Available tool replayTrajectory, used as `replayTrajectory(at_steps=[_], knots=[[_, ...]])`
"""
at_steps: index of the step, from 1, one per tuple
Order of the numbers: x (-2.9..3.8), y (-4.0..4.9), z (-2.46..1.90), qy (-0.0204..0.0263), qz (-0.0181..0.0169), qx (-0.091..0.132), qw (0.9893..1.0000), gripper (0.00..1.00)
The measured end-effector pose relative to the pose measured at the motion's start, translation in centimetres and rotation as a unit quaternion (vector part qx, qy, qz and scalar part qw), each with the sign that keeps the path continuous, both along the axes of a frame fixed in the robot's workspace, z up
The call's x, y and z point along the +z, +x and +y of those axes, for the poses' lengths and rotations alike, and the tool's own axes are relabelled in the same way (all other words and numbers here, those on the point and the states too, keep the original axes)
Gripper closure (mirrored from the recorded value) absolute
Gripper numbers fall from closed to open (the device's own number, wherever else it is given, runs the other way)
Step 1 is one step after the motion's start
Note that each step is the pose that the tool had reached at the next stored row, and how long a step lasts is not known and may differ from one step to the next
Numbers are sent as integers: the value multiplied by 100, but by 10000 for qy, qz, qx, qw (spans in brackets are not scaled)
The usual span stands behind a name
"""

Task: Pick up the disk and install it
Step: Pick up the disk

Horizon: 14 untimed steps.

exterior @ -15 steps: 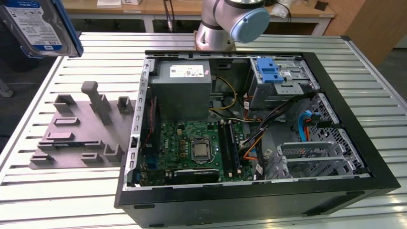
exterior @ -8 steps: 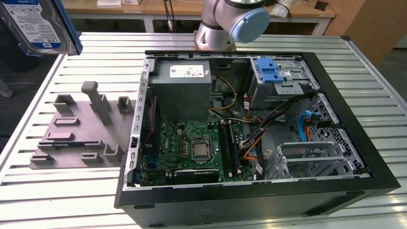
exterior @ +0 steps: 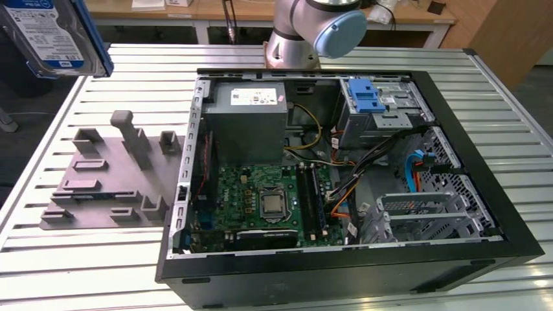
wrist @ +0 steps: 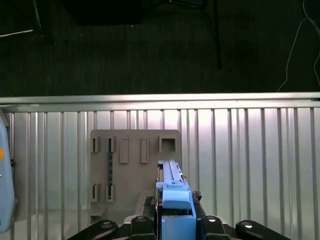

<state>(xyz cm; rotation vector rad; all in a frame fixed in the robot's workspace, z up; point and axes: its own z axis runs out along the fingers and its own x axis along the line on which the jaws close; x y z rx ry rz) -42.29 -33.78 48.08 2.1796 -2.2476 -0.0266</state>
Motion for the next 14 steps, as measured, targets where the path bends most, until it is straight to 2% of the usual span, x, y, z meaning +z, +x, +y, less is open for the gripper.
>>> replayTrajectory(at_steps=[6, 14], knots=[[0, 119, -28, 0, 7, 0, 10000, 64], [-1, 245, -41, 0, 9, 0, 10000, 64]])
